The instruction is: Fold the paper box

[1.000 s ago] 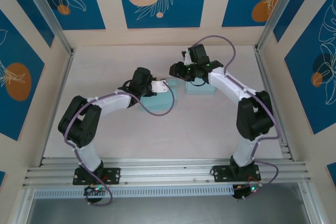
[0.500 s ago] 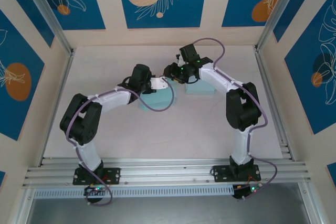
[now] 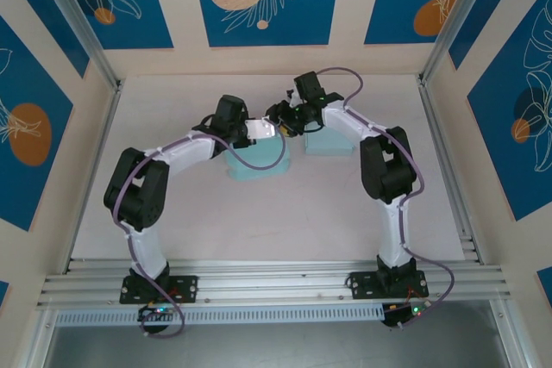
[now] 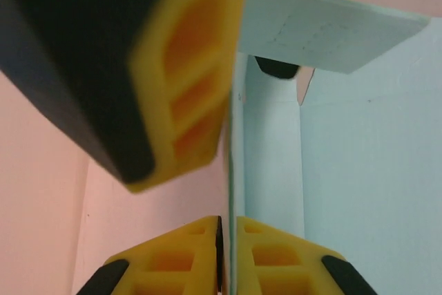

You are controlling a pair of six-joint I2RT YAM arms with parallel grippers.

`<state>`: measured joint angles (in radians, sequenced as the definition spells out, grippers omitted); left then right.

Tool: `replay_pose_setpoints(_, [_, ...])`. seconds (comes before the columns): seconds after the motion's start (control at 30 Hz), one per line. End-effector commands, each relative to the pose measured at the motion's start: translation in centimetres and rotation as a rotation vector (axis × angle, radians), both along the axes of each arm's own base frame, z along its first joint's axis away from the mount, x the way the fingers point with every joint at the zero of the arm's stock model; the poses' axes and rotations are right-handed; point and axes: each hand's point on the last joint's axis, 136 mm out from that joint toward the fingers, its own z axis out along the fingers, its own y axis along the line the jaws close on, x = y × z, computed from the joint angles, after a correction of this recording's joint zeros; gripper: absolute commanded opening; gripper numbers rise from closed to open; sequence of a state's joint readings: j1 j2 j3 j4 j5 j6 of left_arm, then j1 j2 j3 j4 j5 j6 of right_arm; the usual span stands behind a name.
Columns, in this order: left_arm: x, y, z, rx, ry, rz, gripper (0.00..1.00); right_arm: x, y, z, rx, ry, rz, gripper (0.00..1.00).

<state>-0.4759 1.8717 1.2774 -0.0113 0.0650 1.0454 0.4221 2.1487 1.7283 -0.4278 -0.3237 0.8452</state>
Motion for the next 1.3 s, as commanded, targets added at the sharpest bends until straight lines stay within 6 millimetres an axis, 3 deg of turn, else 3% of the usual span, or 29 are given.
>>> replay_pose_setpoints(0.0, [-0.1,-0.4,-1.0,-0.024,0.064,-0.014,0.13,0.6,0.8,1.3,0.053,0.012,0.01,0.48])
replay_pose_setpoints(0.1, [0.0,-0.3,-0.7,-0.024,0.063,-0.013,0.23,0.8,0.6,1.2,0.044,0.013,-0.002,0.37])
replay_pose_setpoints(0.23, [-0.3,0.4,-0.1,-0.029,0.063,-0.02,0.43,1.1,0.1,1.3,0.057,0.02,-0.013,0.21])
replay_pose_setpoints(0.33, [-0.2,1.3,-0.2,0.011,0.045,-0.014,0.51,1.3,-0.1,1.5,0.074,0.027,-0.014,0.19])
replay_pose_setpoints(0.4, [0.5,2.1,-0.5,0.049,0.005,0.014,0.46,1.2,-0.1,1.6,0.089,0.034,-0.01,0.19])
replay_pose_setpoints(0.57, [0.8,3.0,-0.2,0.078,-0.06,0.043,0.15,0.4,-0.3,1.9,0.085,0.048,0.001,0.21])
replay_pose_setpoints(0.67, [-0.2,2.9,0.7,0.059,-0.043,0.024,0.05,-0.4,-0.7,2.7,0.077,0.035,0.015,0.42])
replay_pose_setpoints(0.77, [-2.5,3.2,0.9,0.093,0.099,-0.034,0.01,-1.8,-1.5,4.1,0.052,-0.003,0.027,0.54])
replay_pose_setpoints(0.93, [-6.9,3.3,3.0,0.078,0.355,-0.134,0.0,-5.1,-3.2,7.6,0.044,-0.087,0.042,0.61])
replay_pose_setpoints(1.07, [-9.4,2.6,3.3,0.055,0.484,-0.193,0.0,-8.1,-6.4,8.4,-0.049,-0.141,0.006,0.65])
replay_pose_setpoints(1.13, [-10.2,2.3,3.0,0.039,0.534,-0.216,0.01,-9.2,-8.4,8.5,-0.095,-0.162,-0.023,0.66])
replay_pose_setpoints(1.27, [-9.8,1.7,1.3,0.022,0.595,-0.206,0.03,-10.7,-11.1,8.1,-0.134,-0.158,-0.047,0.66])
